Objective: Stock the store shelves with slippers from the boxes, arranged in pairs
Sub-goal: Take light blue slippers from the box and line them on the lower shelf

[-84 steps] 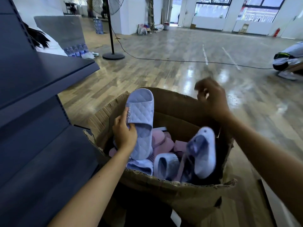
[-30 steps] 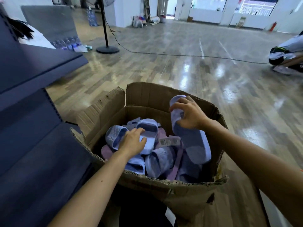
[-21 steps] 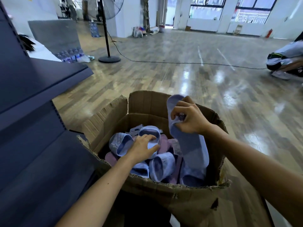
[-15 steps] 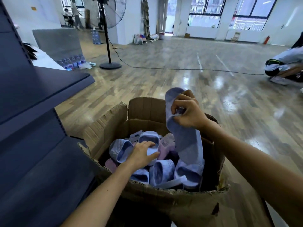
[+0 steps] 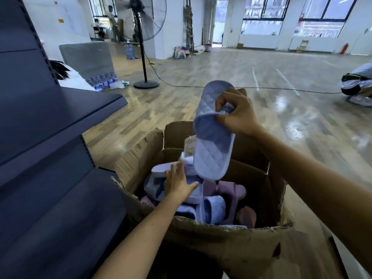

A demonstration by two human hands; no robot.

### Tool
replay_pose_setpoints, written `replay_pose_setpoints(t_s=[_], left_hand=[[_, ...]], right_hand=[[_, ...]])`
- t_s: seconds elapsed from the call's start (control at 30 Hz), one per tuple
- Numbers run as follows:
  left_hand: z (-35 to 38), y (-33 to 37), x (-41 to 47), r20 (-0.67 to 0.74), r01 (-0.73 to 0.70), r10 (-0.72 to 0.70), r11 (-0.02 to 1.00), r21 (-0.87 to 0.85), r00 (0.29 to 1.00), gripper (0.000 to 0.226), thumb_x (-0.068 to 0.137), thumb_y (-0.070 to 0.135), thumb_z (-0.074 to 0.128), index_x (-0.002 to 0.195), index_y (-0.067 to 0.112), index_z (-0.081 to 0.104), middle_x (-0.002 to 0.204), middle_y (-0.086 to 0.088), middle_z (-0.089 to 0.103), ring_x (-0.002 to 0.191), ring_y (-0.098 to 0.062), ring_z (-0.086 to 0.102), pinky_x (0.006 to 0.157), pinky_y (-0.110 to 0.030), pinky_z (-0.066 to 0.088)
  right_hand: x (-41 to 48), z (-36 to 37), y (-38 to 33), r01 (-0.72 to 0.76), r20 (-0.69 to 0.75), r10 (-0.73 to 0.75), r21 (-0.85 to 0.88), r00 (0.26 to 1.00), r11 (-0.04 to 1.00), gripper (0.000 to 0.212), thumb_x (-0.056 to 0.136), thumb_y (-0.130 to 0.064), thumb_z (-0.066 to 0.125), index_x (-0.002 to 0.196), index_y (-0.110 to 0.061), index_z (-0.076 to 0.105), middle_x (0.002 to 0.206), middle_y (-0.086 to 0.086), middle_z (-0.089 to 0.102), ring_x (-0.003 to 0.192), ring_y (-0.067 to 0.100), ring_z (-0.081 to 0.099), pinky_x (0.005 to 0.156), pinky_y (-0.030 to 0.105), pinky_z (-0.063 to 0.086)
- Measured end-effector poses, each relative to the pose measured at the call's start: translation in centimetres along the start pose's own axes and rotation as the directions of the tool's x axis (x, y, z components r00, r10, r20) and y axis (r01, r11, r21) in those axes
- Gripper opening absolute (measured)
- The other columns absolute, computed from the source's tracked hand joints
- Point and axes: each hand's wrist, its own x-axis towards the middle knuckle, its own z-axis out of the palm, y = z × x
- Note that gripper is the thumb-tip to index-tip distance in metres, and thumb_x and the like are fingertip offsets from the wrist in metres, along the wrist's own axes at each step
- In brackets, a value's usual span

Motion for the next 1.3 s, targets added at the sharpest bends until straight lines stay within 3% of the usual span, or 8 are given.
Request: replay_pose_setpoints(t_s=[0.2,0.3,0.47,0.63,0.83,0.97,1.17,1.3], left_hand=[[-0.5,-1.7,1.6,0.075,0.154,-0.159,0.985,0.073,0.984,0.095,0.074,0.052,0.067,0.144,0.014,0.015,0.152,-0.01,0.011,0.138,-0.031,0.017,0.112,-0.043,0.023],[0.5,-1.0,1.7,0.36,0.079,-0.09,0.996,0.045,0.929,0.084,0.08,0.047,0.064,0.144,0.013,0.021,0.152,-0.012,0.019,0.139,-0.03,0.022,0.111,-0.047,0.026],[0.9,0.2,1.8,0.43,-0.089,-0.055,0.947,0.309,0.901,0.071,0.089,0.045,0.051,0.146,0.019,0.018,0.152,-0.006,0.013,0.141,-0.031,0.012,0.109,-0.049,0.023],[0.6,-0.1,2.5,0.487,-0.109,-0.094,0.921,0.373,0.868,0.068,0.095,0.044,0.04,0.149,0.018,0.008,0.157,-0.013,0.0,0.144,-0.032,0.004,0.116,-0.048,0.017],[1.9,0.7,2.5,0.371,0.108,-0.184,0.97,0.216,0.91,0.054,0.097,0.05,0.02,0.139,0.018,0.029,0.152,-0.011,0.013,0.14,-0.032,0.01,0.111,-0.053,0.013],[2.2,1.8,3.6,0.263,0.133,-0.228,0.933,0.335,0.937,0.074,0.091,0.064,0.021,0.145,0.013,0.021,0.154,-0.014,0.009,0.143,-0.033,0.005,0.112,-0.054,0.009],[4.9,2.7,5.4,0.138,0.095,-0.124,0.975,0.202,0.983,0.057,0.095,0.053,0.027,0.141,0.019,0.032,0.149,-0.009,0.028,0.134,-0.029,0.027,0.109,-0.041,0.022],[4.6,1.5,6.5,0.078,0.154,-0.17,0.973,0.173,0.982,0.055,0.095,0.049,0.035,0.143,0.023,0.028,0.152,-0.007,0.023,0.138,-0.029,0.02,0.11,-0.041,0.024]], right_hand=[[-0.8,-2.6,1.0,-0.092,-0.006,0.093,0.037,0.996,0.995,0.014,0.054,-0.025,0.053,0.067,-0.018,0.055,0.073,-0.019,0.049,0.085,0.02,0.047,0.069,0.017,0.035],[-2.1,-3.8,1.9,-0.109,0.11,0.106,0.017,0.988,0.994,0.009,0.055,-0.027,0.055,0.063,-0.028,0.051,0.074,-0.018,0.049,0.082,0.023,0.048,0.072,0.025,0.037],[-5.6,-3.8,3.4,-0.226,0.335,0.221,-0.024,0.916,0.974,0.015,0.057,-0.01,0.06,0.061,-0.022,0.051,0.07,-0.012,0.049,0.07,-0.002,0.047,0.07,0.004,0.031],[-10.5,-1.2,7.6,-0.271,0.431,0.366,-0.268,0.825,0.925,0.03,0.069,-0.008,0.071,0.064,-0.03,0.05,0.084,-0.002,0.053,0.086,0.016,0.041,0.08,0.027,0.031],[-15.5,2.6,9.5,-0.303,0.274,0.392,-0.316,0.878,0.899,0.026,0.061,-0.013,0.073,0.086,-0.01,0.065,0.092,0.008,0.058,0.09,0.029,0.051,0.084,0.036,0.039],[-15.2,4.1,9.4,-0.139,0.377,0.259,-0.316,0.889,0.939,0.03,0.067,-0.025,0.068,0.093,-0.013,0.061,0.102,0.004,0.056,0.097,0.025,0.047,0.084,0.026,0.033],[-15.8,4.2,10.9,-0.192,0.4,0.313,-0.314,0.861,0.93,0.038,0.076,-0.025,0.069,0.109,-0.015,0.054,0.12,-0.001,0.048,0.112,0.018,0.038,0.089,0.016,0.027],[-15.7,4.7,10.9,-0.162,0.443,0.268,-0.264,0.856,0.951,0.036,0.082,-0.031,0.063,0.115,-0.023,0.049,0.124,-0.012,0.038,0.111,0.004,0.027,0.093,0.011,0.024]])
